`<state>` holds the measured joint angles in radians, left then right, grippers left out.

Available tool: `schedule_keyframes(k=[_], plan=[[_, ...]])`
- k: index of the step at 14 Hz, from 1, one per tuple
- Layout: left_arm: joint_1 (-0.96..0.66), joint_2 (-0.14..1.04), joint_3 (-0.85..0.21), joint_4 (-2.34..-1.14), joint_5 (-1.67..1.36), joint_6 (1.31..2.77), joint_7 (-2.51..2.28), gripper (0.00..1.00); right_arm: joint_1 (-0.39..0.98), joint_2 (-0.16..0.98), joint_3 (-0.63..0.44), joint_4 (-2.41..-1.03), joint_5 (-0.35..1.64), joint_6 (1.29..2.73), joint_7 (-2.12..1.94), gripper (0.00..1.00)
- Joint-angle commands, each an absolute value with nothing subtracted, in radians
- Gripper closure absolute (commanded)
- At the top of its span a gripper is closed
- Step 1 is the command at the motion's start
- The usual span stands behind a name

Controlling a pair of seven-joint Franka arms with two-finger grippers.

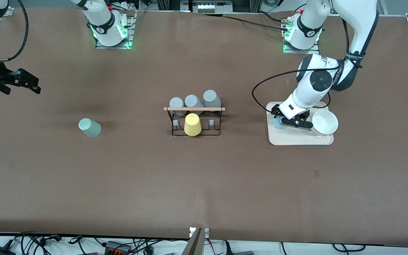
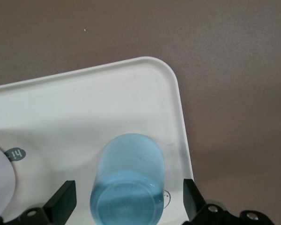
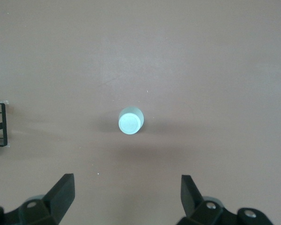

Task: Hang scattered cups on rack with three cups
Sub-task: 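Close the left gripper on the light blue cup and lift it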

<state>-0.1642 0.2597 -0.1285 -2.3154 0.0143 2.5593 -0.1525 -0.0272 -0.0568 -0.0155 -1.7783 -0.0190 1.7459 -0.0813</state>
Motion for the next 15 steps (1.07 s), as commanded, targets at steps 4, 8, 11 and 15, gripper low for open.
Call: schedule_keyframes(k=[4, 8, 11, 15], plan=[[-0.14, 0.284, -0.133, -2.355, 0.008, 2.612, -0.137, 0.44, -0.031, -0.055, -0.005, -1.743, -0.022, 1.704, -0.08, 0.0], [-0.141, 0.244, -0.133, -2.344, 0.008, 2.606, -0.143, 0.64, -0.031, -0.038, -0.006, -1.743, -0.02, 1.723, -0.08, 0.0], [-0.149, 0.19, -0.135, -2.234, 0.008, 2.486, -0.146, 0.64, -0.031, -0.031, -0.006, -1.743, -0.02, 1.736, -0.08, 0.0], [-0.231, 0.286, -0.17, -1.805, 0.006, 2.061, -0.256, 0.64, -0.029, -0.034, -0.005, -1.744, -0.023, 1.721, -0.081, 0.0]])
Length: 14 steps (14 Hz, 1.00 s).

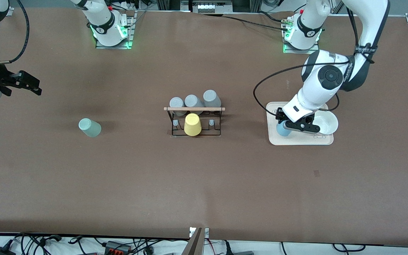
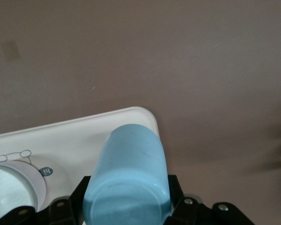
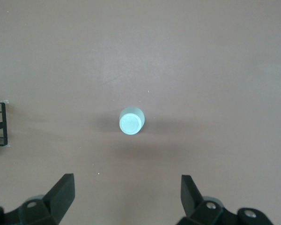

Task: Hang scattered cups on rack with three cups
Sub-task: 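Carry the light blue cup to the rack beside the yellow cup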

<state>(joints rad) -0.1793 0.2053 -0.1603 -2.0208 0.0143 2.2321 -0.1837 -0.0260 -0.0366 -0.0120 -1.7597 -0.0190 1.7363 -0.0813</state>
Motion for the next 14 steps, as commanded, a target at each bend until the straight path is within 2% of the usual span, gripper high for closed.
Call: schedule_keyframes(k=[1, 3, 6, 10, 14], plan=[[-0.271, 0.32, -0.17, -1.72, 0.006, 2.009, -0.321, 0.64, -0.029, -0.034, -0.005, -1.743, -0.023, 1.724, -0.081, 0.0], [-0.36, 0.386, -0.17, -1.588, 0.008, 1.988, -0.485, 0.64, -0.031, -0.034, -0.005, -1.744, -0.023, 1.724, -0.081, 0.0], [-0.472, 0.48, -0.169, -1.458, 0.009, 1.988, -0.723, 0.63, -0.032, -0.034, -0.005, -1.744, -0.025, 1.727, -0.081, 0.0], [-0.523, 0.555, -0.169, -1.398, 0.006, 1.997, -0.815, 0.64, -0.032, -0.031, -0.005, -1.749, -0.025, 1.727, -0.081, 0.0], [-0.552, 0.577, -0.169, -1.396, 0.008, 2.031, -0.816, 0.64, -0.032, -0.028, -0.005, -1.749, -0.025, 1.724, -0.081, 0.0]])
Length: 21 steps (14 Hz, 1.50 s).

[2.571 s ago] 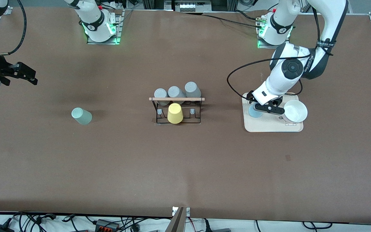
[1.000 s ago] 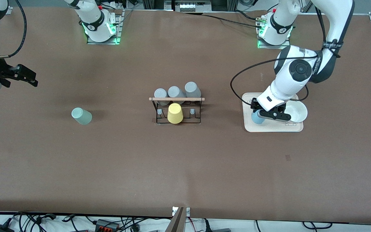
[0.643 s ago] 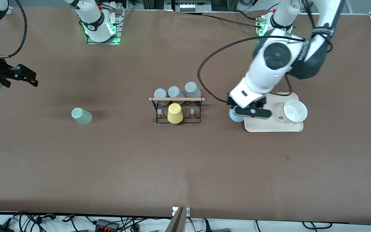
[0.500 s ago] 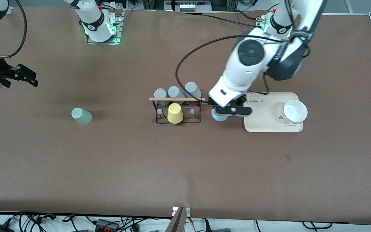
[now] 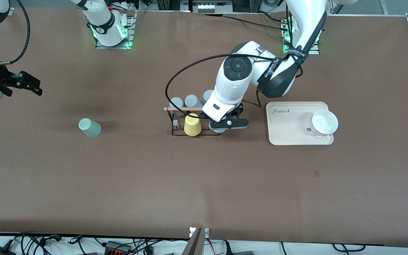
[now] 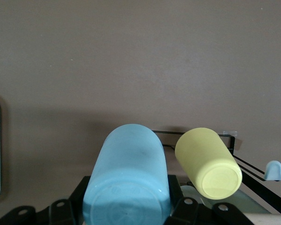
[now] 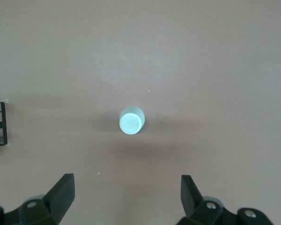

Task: Hang scattered cups on rack with three cups
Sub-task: 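Carry the light blue cup to the rack beside the yellow cup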

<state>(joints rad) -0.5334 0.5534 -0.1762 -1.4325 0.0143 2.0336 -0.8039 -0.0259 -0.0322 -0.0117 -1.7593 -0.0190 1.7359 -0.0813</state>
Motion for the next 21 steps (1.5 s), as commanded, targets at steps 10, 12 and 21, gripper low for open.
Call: schedule_keyframes(k=[10, 12, 21], plan=[[-0.572, 0.624, -0.17, -1.404, 0.011, 2.131, -0.815, 0.64, -0.035, -0.026, -0.006, -1.749, -0.026, 1.726, -0.081, 0.0], [-0.587, 0.629, -0.17, -1.405, 0.011, 2.131, -0.813, 0.63, -0.035, -0.026, -0.006, -1.749, -0.025, 1.726, -0.081, 0.0], [-0.603, 0.675, -0.169, -1.41, 0.054, 2.129, -0.813, 0.62, -0.035, -0.026, -0.006, -1.752, -0.025, 1.723, -0.081, 0.0]])
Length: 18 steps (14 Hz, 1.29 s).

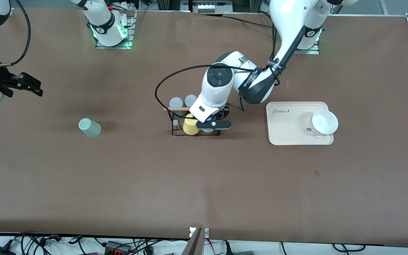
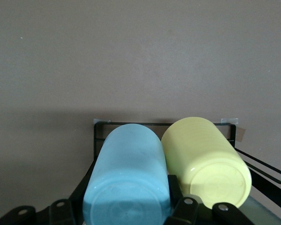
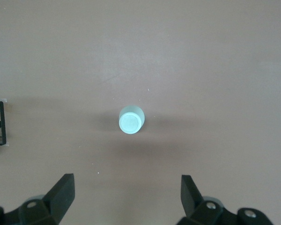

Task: Hang scattered cups on rack with three cups
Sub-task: 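Hang the light blue cup on the rack and open the left gripper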

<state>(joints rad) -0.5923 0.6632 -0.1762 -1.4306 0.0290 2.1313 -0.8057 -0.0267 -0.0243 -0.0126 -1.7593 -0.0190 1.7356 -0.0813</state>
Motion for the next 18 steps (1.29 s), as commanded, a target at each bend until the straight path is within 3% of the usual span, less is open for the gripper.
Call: schedule_keyframes(k=[1, 3, 4, 6, 11, 18], plan=[[-0.603, 0.681, -0.169, -1.408, 0.055, 2.129, -0.813, 0.62, -0.035, -0.026, -0.006, -1.752, -0.026, 1.723, -0.081, 0.0], [-0.604, 0.681, -0.169, -1.408, 0.055, 2.131, -0.813, 0.6, -0.034, -0.025, -0.006, -1.752, -0.025, 1.723, -0.081, 0.0], [-0.604, 0.681, -0.169, -1.408, 0.055, 2.129, -0.811, 0.53, -0.034, -0.025, -0.006, -1.752, -0.025, 1.721, -0.08, 0.0], [-0.603, 0.68, -0.166, -1.407, 0.057, 2.131, -0.808, 0.02, -0.034, -0.025, -0.005, -1.753, -0.025, 1.72, -0.081, 0.0], [-0.597, 0.635, -0.167, -1.407, 0.067, 2.106, -0.807, 0.0, -0.031, -0.009, -0.005, -1.75, -0.025, 1.715, -0.081, 0.0], [-0.523, 0.401, -0.156, -1.394, 0.069, 1.798, -0.666, 0.0, -0.008, 0.066, -0.003, -1.741, -0.025, 1.75, -0.081, 0.0]])
